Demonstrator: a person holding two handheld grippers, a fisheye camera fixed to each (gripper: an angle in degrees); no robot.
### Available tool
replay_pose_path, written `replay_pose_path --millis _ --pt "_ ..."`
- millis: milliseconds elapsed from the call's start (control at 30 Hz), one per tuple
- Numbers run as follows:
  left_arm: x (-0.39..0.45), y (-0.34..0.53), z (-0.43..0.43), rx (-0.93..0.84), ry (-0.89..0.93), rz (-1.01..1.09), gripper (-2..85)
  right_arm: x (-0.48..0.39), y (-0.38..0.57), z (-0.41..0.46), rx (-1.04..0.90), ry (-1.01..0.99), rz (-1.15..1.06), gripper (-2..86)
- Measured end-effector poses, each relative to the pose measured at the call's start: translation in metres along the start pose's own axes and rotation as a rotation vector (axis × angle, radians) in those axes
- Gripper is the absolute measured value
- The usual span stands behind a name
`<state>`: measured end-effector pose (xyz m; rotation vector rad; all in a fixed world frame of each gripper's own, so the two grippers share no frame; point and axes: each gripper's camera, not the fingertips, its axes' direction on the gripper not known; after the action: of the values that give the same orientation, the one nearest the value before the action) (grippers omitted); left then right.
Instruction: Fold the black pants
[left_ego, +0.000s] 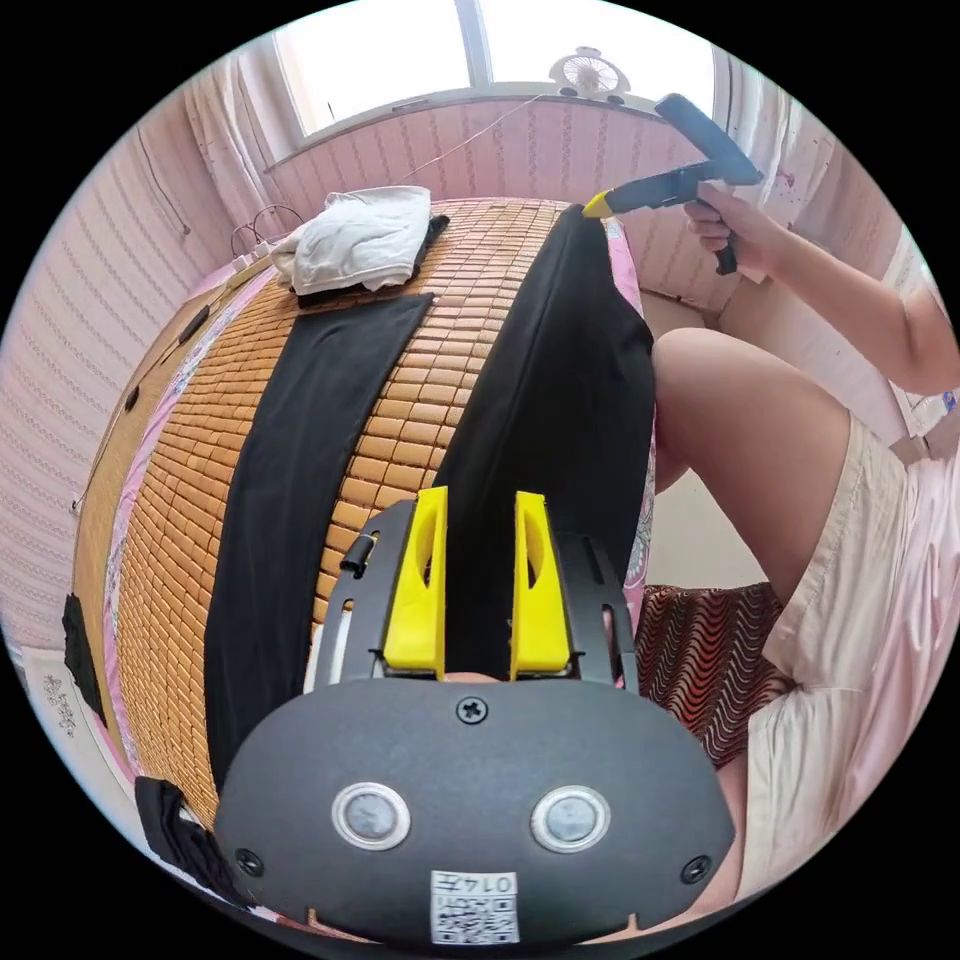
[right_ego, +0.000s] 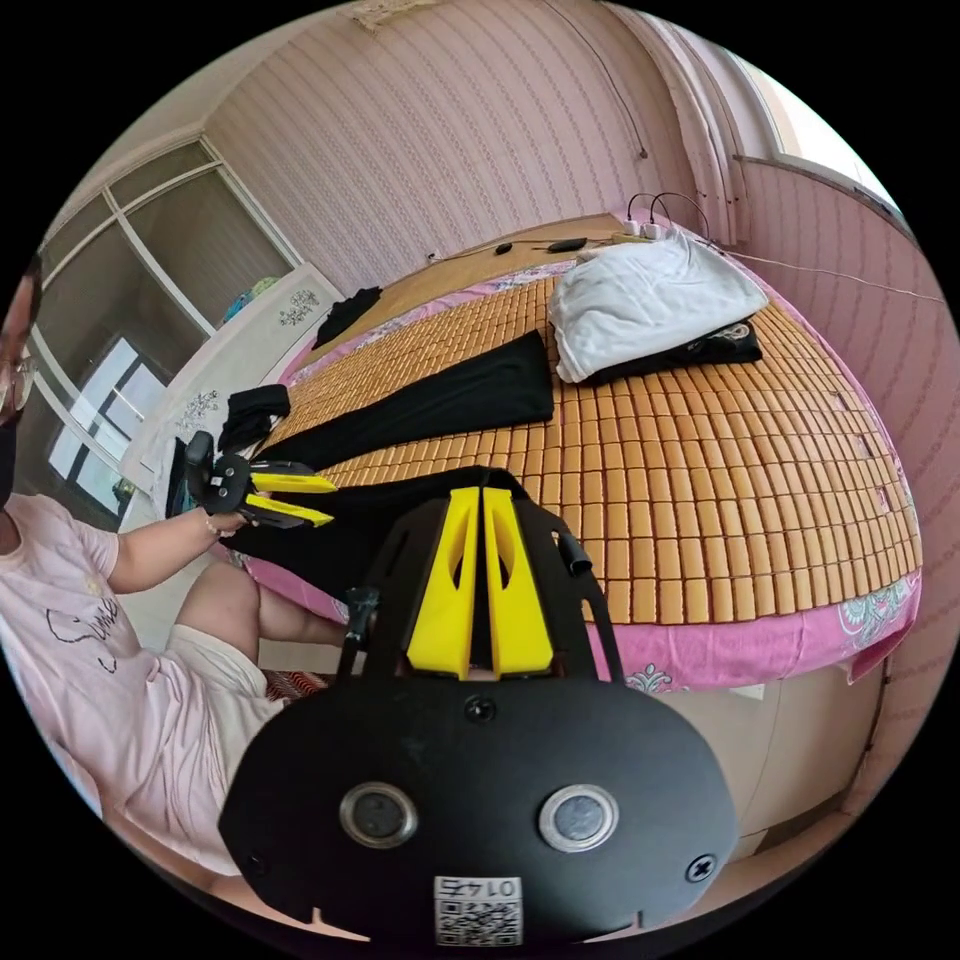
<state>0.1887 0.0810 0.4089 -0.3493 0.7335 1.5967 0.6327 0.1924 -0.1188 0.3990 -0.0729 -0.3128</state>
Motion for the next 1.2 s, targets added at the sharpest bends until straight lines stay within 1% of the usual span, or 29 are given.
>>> replay_pose_path --millis 33,133,200,267,300,333,367,400,467,567,667,733,867,900,1000,1100,1167,1200 --pt "-0.003 -0.010 0.009 -0.028 -0.003 0.007 8.7 -0.001 0.004 -0.008 0.023 -0.022 -0.014 -0.6" --pt "-0.006 -0.029 0.024 -0.097 0.019 0.043 1.1 0.000 0.013 -0.023 0.082 -0.065 -0.029 -0.4" --pt "-0.002 -0.037 0.018 -0.096 0.027 0.098 -0.1 0.001 0.019 -0.032 0.094 -0.076 -0.029 -0.3" --pt "0.000 -0.045 -0.005 -0.057 0.112 0.215 -0.7 0.003 0.023 -0.040 0.087 -0.049 -0.026 -0.1" --pt "-0.003 -0.047 -0.010 -0.033 0.143 0.227 -0.8 0.006 0.022 -0.043 0.077 -0.016 -0.022 0.1" --pt "-0.017 -0.054 -0.015 0.000 0.213 0.198 -0.9 0.011 0.016 -0.040 0.054 0.008 -0.013 0.5" --pt "-0.038 -0.063 -0.010 0.001 0.276 0.127 -0.9 0.015 0.012 -0.036 0.043 0.016 -0.009 0.7" --pt "-0.049 -0.067 -0.004 -0.009 0.287 0.078 -0.9 0.025 0.003 -0.025 0.035 0.035 0.009 1.2" --pt "-0.091 -0.078 0.035 -0.084 0.293 -0.114 -1.0 0.039 -0.008 -0.008 0.063 0.046 0.063 2.7" --pt "-0.123 -0.081 0.086 -0.201 0.357 -0.268 -1.0 0.047 -0.007 0.013 0.013 0.031 0.117 7.0" --pt "-0.131 -0.085 0.108 -0.235 0.370 -0.290 -1.0 0.049 0.015 0.031 -0.108 0.065 0.146 8.0" --pt "-0.130 -0.088 0.111 -0.221 0.367 -0.275 -1.0 0.051 0.036 0.042 -0.195 0.079 0.193 8.6" --pt "-0.129 -0.095 0.117 -0.221 0.351 -0.251 -1.0 0.052 0.053 0.049 -0.189 0.059 0.261 7.3" --pt "-0.130 -0.096 0.117 -0.222 0.354 -0.252 -1.0 0.052 0.054 0.054 -0.191 0.052 0.274 4.8" --pt "-0.130 -0.097 0.119 -0.226 0.363 -0.257 -0.9 0.049 0.051 0.065 -0.232 0.047 0.269 1.6" --pt "-0.123 -0.099 0.114 -0.197 0.388 -0.221 -0.7 0.037 0.052 0.049 -0.192 0.060 0.248 0.7" --pt "-0.114 -0.100 0.116 -0.193 0.375 -0.214 0.1 0.035 0.058 0.048 -0.215 0.045 0.260 0.5" --pt "-0.111 -0.099 0.117 -0.198 0.364 -0.214 0.3 0.036 0.062 0.054 -0.257 0.045 0.281 0.5"
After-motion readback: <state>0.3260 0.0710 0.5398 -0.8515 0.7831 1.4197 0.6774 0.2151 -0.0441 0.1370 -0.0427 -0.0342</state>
